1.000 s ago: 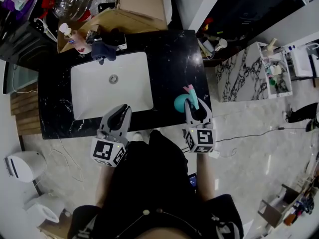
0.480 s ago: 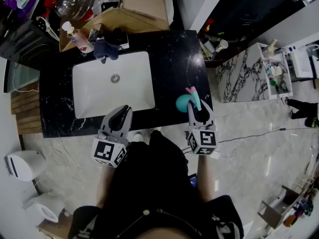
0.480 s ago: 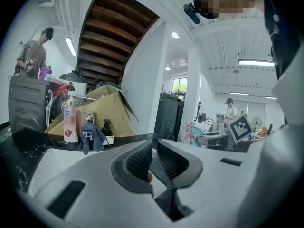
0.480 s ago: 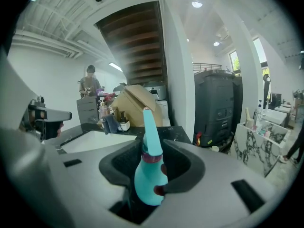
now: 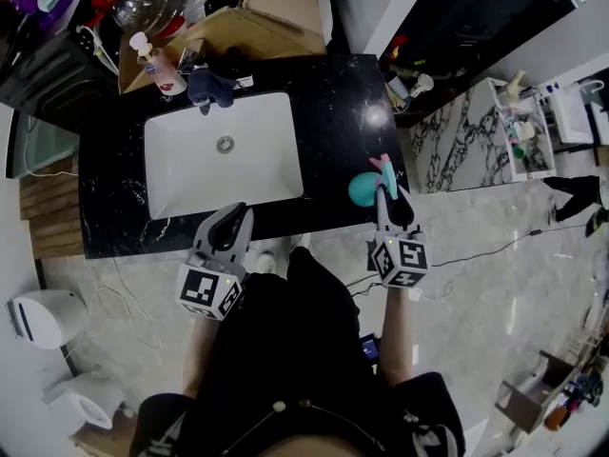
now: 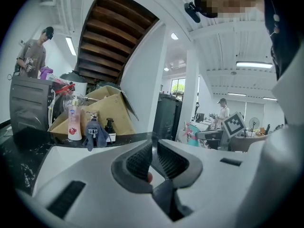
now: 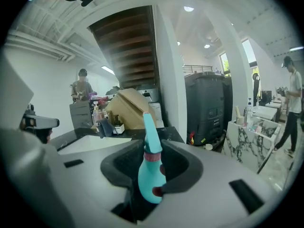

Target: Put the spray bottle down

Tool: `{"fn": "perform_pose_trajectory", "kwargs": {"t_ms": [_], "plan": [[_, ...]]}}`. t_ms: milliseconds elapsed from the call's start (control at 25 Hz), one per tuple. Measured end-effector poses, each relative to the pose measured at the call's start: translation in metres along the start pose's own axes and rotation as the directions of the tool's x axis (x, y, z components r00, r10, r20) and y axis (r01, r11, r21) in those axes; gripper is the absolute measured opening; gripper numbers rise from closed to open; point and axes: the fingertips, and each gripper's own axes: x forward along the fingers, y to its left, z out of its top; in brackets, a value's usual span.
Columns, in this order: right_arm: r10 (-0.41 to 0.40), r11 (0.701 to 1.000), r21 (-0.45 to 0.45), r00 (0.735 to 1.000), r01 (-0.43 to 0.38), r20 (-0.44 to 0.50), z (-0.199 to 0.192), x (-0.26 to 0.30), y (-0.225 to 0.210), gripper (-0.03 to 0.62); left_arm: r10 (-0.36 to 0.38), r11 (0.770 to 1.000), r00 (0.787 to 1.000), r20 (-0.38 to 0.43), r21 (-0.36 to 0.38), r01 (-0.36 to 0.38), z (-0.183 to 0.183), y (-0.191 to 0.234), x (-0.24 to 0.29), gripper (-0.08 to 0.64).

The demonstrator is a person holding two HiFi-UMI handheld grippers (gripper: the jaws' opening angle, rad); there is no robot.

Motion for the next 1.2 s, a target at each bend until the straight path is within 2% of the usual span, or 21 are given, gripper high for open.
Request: {"fn": "perform_pose_trajectory", "kwargs": {"t_ms": [160,360,600,760,880,1040,1120,1200], "plan": [[-0.022,0.999,-0.043,0.999,0.02,-0.045,-0.008,0.004,0.002,0.138,0.02,1.0,1.0,-0.003,-0.006,-0.02,-0.001,0.006,-0.016,0.037],[-0.062,0.998,-0.029,0.997,0.06,-0.054,-0.013,0.0,-0.001,0.21,0.037,0.999,0.999,0.011,-0.014,-0.037,-0.002,0.018,-0.032,0.037],[-0.164,0.986,0.018,0.984,0.166,-0.071,-0.023,-0.026,-0.011,0.227,-0.012,1.0,1.0,0.012,-0.015,0.012,-0.007,0.017,-0.05,0.037],[-0.221,0.975,0.019,0.972,0.223,-0.079,-0.036,-0.062,0.004,0.221,-0.061,0.998,0.998,0.013,-0.006,0.061,-0.011,0.012,-0.065,0.037],[-0.236,0.971,0.012,0.971,0.237,-0.045,-0.036,-0.089,0.031,0.19,-0.088,0.996,0.996,0.024,0.009,0.088,-0.011,0.01,-0.077,0.037],[-0.223,0.975,0.013,0.973,0.223,0.057,-0.021,-0.117,0.07,0.086,-0.096,0.995,0.994,0.042,0.027,0.095,-0.011,0.007,-0.089,0.037],[-0.198,0.979,-0.035,0.975,0.203,0.104,-0.01,-0.127,0.09,0.009,-0.089,0.996,0.995,0.054,0.023,0.088,-0.009,0.005,-0.095,0.037],[-0.159,0.978,-0.112,0.975,0.177,0.152,0.002,-0.132,0.108,0.003,-0.08,0.997,0.994,0.07,0.014,0.079,-0.006,0.002,-0.098,0.037]]}}
